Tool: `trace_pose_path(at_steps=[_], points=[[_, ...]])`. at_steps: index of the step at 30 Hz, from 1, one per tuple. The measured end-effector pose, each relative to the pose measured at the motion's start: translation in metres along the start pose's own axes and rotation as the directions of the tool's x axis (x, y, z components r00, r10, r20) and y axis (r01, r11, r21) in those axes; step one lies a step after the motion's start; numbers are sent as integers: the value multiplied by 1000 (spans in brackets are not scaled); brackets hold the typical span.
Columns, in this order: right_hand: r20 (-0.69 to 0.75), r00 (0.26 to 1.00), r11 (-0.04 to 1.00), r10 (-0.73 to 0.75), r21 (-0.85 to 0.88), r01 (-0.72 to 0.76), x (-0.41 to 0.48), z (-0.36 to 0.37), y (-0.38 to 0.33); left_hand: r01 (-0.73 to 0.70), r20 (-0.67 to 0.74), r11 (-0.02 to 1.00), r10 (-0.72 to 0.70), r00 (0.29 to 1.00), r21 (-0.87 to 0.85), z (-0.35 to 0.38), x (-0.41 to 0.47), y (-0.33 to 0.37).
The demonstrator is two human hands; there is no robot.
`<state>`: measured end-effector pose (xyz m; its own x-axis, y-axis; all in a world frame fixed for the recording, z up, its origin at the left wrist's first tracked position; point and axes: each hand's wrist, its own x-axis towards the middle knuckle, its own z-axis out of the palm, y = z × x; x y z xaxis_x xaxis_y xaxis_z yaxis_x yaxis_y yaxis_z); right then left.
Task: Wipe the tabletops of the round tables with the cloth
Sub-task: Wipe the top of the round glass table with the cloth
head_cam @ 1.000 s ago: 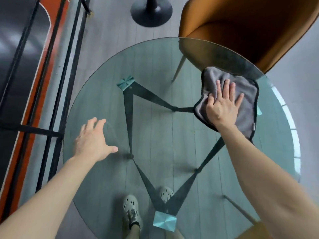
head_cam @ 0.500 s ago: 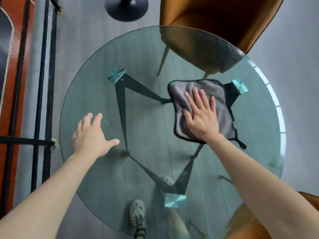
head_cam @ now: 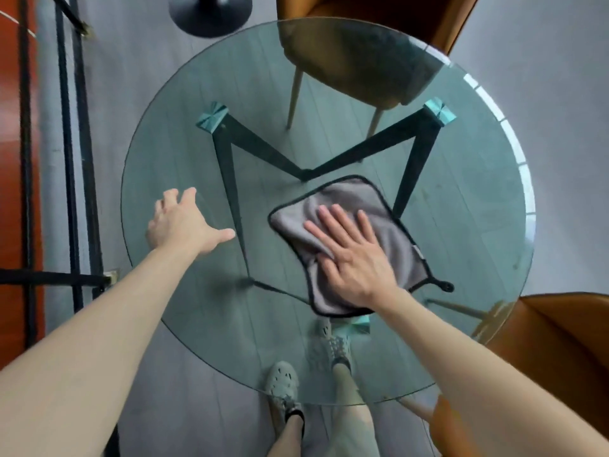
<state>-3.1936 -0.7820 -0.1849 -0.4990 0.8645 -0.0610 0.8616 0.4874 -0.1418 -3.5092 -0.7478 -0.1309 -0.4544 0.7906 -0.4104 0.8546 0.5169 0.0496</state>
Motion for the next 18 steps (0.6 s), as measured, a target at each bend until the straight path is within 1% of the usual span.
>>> trace_pose_path(at_steps=[1, 2, 3, 4, 6, 8, 9, 10, 11, 12, 13, 14, 15, 16, 17, 18], points=[[-16, 989, 989, 147, -5, -147, -3, -6, 34, -3, 1, 1000, 3, 1000, -2, -2, 0, 0], [-12, 954, 954, 299, 11, -299, -2, -13, 63, -8, -2, 1000, 8, 1000, -4, -3, 0, 0], [1, 908, 908, 419, 19, -419, 3, -18, 85, -15, -9, 1000, 15, 1000, -12, -3, 0, -1], [4, 870, 870, 493, 17, -493, 8, -19, 97, -27, -19, 999, 27, 999, -32, -2, -1, -4], [-13, 813, 813, 582, 34, -582, 14, -15, 90, -66, -40, 989, 61, 997, -133, 1, -5, -14], [-35, 754, 754, 656, 76, -652, 9, -9, 48, -112, -101, 961, 89, 991, -253, 8, -16, -29], [-47, 757, 758, 652, 72, -648, 3, -4, 15, -132, -150, 950, 91, 984, -284, 12, -23, -38], [-51, 798, 799, 601, 57, -598, -4, 2, -27, -141, -202, 945, 83, 976, -295, 15, -30, -47], [-45, 867, 868, 496, 52, -494, -10, 7, -76, -138, -249, 945, 63, 967, -297, 16, -37, -57], [-25, 943, 941, 332, 75, -329, -16, 13, -127, -130, -290, 944, 39, 956, -302, 17, -42, -68], [15, 993, 987, 119, 105, -120, -23, 20, -175, -120, -330, 946, 15, 944, -301, 16, -45, -79], [68, 991, 987, -112, 124, 103, -32, 27, -213, -112, -361, 951, 0, 932, -290, 15, -48, -90], [109, 944, 947, -310, 119, 297, -41, 34, -236, -106, -390, 956, -10, 921, -273, 15, -48, -101], [132, 885, 894, -447, 99, 437, -47, 40, -242, -97, -410, 963, -15, 912, -251, 14, -48, -111], [145, 837, 850, -527, 90, 520, -48, 44, -235, -84, -419, 969, -21, 908, -230, 13, -46, -120], [144, 815, 828, -561, 104, 551, -48, 45, -223, -72, -416, 973, -26, 909, -219, 13, -44, -127]])
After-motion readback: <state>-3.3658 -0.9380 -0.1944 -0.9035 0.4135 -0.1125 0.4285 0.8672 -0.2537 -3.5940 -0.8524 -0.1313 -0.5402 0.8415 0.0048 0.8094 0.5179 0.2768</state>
